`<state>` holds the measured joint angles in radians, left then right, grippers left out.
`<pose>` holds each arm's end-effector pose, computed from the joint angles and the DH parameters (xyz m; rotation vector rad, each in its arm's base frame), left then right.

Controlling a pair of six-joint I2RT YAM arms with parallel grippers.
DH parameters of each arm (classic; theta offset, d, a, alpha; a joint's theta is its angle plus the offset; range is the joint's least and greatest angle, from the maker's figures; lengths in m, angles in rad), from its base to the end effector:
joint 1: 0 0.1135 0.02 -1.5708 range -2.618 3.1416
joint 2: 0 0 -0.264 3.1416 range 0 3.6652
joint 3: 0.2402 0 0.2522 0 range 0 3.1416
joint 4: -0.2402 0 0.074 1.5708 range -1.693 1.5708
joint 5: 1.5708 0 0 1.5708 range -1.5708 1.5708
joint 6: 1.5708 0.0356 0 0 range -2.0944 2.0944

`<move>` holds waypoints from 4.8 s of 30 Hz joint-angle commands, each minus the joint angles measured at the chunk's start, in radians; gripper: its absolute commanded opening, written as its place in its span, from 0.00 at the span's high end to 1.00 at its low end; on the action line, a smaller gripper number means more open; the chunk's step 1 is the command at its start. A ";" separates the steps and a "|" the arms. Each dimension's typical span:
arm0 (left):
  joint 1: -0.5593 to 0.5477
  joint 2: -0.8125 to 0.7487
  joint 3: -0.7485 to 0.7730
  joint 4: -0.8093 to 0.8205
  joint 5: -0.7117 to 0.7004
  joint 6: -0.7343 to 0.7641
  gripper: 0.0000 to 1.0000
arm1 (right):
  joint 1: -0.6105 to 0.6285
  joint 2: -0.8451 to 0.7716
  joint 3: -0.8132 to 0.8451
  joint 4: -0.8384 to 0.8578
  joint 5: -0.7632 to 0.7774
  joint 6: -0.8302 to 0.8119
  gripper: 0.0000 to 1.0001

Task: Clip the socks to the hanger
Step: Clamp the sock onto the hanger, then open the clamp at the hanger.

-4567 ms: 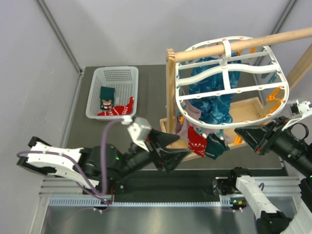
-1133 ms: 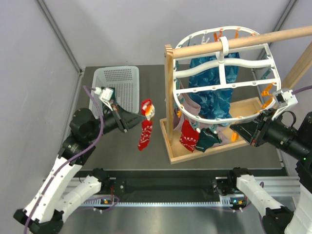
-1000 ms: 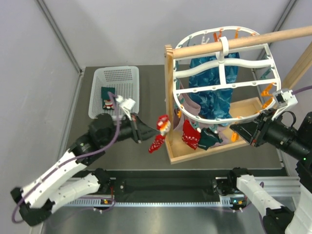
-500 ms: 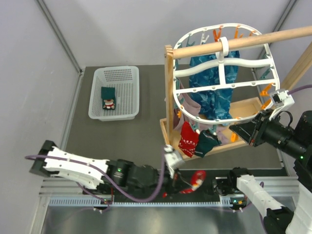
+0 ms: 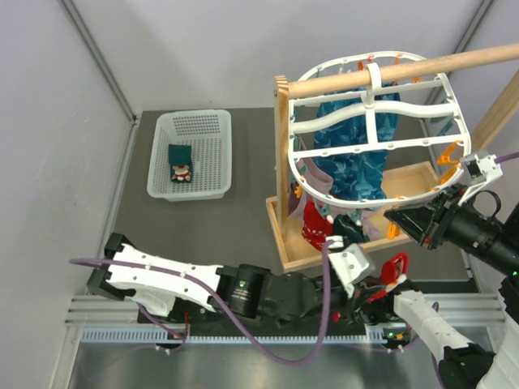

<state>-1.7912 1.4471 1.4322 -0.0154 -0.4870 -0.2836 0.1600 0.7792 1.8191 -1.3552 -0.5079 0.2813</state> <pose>-0.0578 -0.3341 0.4286 0.8597 1.5109 -1.1983 0.0016 0.0178 0.5080 -0.2403 1.9042 0.7773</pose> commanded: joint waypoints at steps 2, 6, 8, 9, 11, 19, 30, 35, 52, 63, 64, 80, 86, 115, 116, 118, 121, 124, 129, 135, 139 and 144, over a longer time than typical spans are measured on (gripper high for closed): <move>0.001 0.117 0.178 -0.149 -0.255 0.035 1.00 | 0.016 0.015 0.045 -0.122 -0.006 0.007 1.00; 0.000 0.139 0.189 -0.191 -0.404 -0.005 1.00 | 0.016 0.011 0.049 -0.119 0.048 0.019 1.00; 0.000 0.145 0.191 -0.204 -0.442 -0.011 1.00 | 0.018 0.011 0.051 -0.119 0.055 0.019 1.00; 0.000 0.147 0.192 -0.207 -0.456 -0.009 1.00 | 0.016 0.012 0.045 -0.116 0.058 0.018 1.00; 0.000 0.145 0.194 -0.202 -0.482 -0.009 1.00 | 0.016 0.011 0.039 -0.113 0.062 0.018 1.00; 0.000 0.145 0.171 -0.101 -0.487 0.047 1.00 | 0.015 0.006 0.019 -0.098 0.078 0.032 1.00; 0.000 0.188 0.227 -0.037 -0.446 0.093 1.00 | 0.016 -0.014 -0.033 -0.061 0.062 0.055 1.00; 0.000 0.217 0.261 -0.035 -0.441 0.110 1.00 | 0.015 -0.023 -0.043 -0.061 0.052 0.055 1.00; 0.000 0.208 0.286 0.008 -0.452 0.138 1.00 | 0.015 -0.052 -0.066 -0.070 0.046 0.061 1.00; 0.000 0.207 0.295 0.008 -0.449 0.132 1.00 | 0.016 -0.060 -0.047 -0.065 0.003 0.070 0.78; 0.000 0.205 0.295 0.008 -0.449 0.133 1.00 | 0.015 -0.060 -0.047 -0.064 0.003 0.068 0.75; 0.001 0.099 0.165 0.057 -0.555 0.123 1.00 | 0.016 -0.040 0.062 -0.122 0.014 0.059 0.18; 0.000 0.020 0.106 0.063 -0.581 0.119 1.00 | 0.015 -0.083 0.060 -0.090 -0.073 0.059 0.12; 0.000 -0.280 -0.107 -0.015 -0.504 0.037 1.00 | 0.016 -0.143 0.143 0.001 0.088 0.059 0.28; 0.000 -0.278 -0.107 -0.020 -0.502 0.037 1.00 | 0.016 -0.143 0.137 0.014 0.101 0.055 0.29; 0.000 -0.277 -0.107 -0.021 -0.499 0.034 1.00 | 0.015 -0.144 0.114 0.030 0.115 0.045 0.29; 0.000 -0.274 -0.102 -0.020 -0.487 0.029 1.00 | 0.018 -0.130 0.108 0.045 0.127 0.033 0.29; 0.000 -0.268 -0.098 -0.020 -0.475 0.029 1.00 | 0.015 -0.126 0.091 0.082 0.126 0.030 0.29; 0.000 -0.260 -0.093 -0.009 -0.467 0.031 1.00 | 0.016 -0.124 0.052 0.146 0.109 0.027 0.31; 0.000 -0.245 -0.084 -0.006 -0.464 0.032 1.00 | 0.016 -0.109 0.045 0.194 0.072 0.009 0.38; 0.000 -0.241 -0.082 -0.006 -0.463 0.026 1.00 | 0.016 -0.107 0.039 0.222 0.060 0.010 0.43; 0.000 -0.238 -0.079 -0.003 -0.464 0.026 1.00 | 0.015 -0.104 0.020 0.240 0.052 0.016 0.46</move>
<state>-1.7920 1.2076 1.3312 -0.0265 -0.9394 -0.2600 0.1680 0.6472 1.8515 -1.1755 -0.4400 0.3061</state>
